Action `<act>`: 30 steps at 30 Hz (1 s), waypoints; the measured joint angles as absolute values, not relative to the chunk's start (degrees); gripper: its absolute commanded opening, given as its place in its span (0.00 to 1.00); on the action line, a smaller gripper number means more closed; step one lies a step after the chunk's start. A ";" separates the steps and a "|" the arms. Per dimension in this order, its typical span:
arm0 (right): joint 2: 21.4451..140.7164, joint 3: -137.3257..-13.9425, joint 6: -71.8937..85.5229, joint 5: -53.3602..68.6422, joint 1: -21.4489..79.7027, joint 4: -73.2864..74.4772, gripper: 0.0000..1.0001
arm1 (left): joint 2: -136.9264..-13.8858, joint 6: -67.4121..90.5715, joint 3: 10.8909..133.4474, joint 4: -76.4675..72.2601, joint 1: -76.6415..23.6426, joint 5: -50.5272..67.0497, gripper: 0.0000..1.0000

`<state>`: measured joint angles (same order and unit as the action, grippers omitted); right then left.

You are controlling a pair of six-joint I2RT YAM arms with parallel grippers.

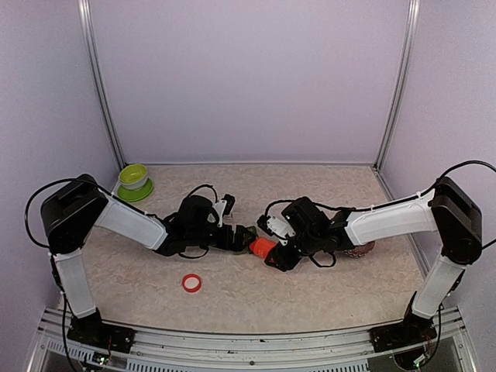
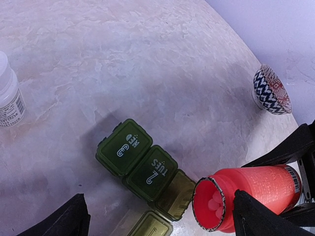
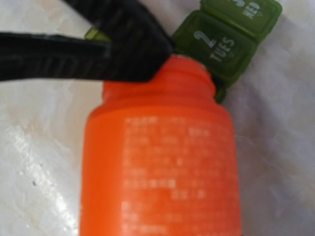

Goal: Sort the pills into containers
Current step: Pour the pill into the compartment of the pill container.

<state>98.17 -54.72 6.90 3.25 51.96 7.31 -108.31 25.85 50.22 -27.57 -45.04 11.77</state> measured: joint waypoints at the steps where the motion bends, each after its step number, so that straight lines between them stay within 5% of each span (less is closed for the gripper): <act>1: 98.30 -54.89 6.90 3.25 51.96 7.44 0.29 | -108.31 25.87 50.22 -27.57 -45.01 11.75 0.99; 30: 99.66 -57.71 6.00 2.11 51.94 10.44 0.30 | -108.33 25.82 50.19 -27.79 -44.71 11.97 0.99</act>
<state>99.66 -57.71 6.00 2.11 51.94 10.44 -108.33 25.82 50.19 -27.79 -44.71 11.97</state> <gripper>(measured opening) 0.532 0.989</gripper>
